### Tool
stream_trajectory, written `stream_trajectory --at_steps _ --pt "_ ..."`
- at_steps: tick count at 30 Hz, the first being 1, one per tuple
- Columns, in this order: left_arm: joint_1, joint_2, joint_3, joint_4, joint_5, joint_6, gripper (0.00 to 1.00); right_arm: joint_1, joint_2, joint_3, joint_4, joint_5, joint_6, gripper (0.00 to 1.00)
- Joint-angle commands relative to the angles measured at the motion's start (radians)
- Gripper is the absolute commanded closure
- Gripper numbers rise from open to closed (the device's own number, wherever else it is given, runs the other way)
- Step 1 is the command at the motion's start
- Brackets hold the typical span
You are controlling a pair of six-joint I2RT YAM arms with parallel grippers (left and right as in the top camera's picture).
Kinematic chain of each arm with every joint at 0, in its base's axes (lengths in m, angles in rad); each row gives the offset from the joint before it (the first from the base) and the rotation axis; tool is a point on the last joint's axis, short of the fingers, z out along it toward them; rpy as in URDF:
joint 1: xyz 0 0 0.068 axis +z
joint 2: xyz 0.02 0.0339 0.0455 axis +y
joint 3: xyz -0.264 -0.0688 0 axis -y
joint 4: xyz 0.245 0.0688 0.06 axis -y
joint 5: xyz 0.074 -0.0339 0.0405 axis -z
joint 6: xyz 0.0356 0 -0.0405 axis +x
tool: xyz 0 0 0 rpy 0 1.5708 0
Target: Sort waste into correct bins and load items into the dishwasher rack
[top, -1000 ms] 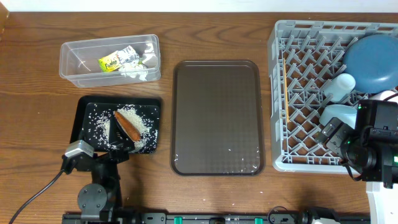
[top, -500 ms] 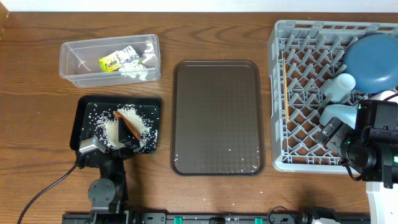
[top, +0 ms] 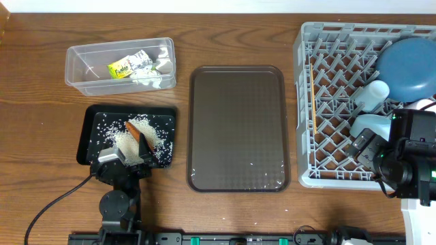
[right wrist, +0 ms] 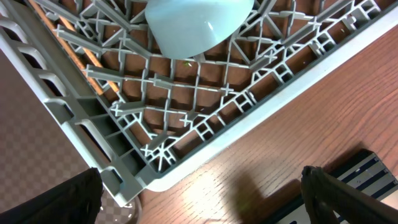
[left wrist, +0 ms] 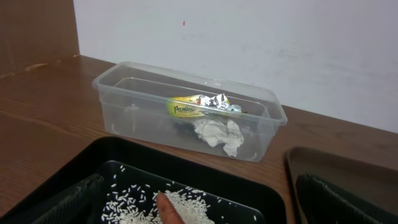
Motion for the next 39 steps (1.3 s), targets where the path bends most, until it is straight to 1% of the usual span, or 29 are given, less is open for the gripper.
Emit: stream_trajectory --at_steps 1,29,32,36,39 --pt "-0.004 -0.007 -0.02 -0.04 0.012 0.024 0.01 -0.01 0.0 0.002 -0.001 0.004 0.015 0.01" --pt "-0.004 -0.006 -0.02 -0.04 0.012 0.024 0.01 -0.01 -0.001 0.002 -0.001 0.003 0.015 0.01" --pt "-0.004 -0.006 -0.02 -0.04 0.012 0.024 0.01 -0.01 -0.04 0.002 0.0 0.006 0.014 0.01" --pt "-0.004 -0.006 -0.02 -0.04 0.012 0.024 0.01 -0.01 -0.148 -0.001 0.001 0.038 0.002 0.01" --pt "-0.004 -0.006 -0.02 -0.04 0.012 0.024 0.01 -0.009 -0.253 -0.045 0.055 0.037 0.016 0.01"
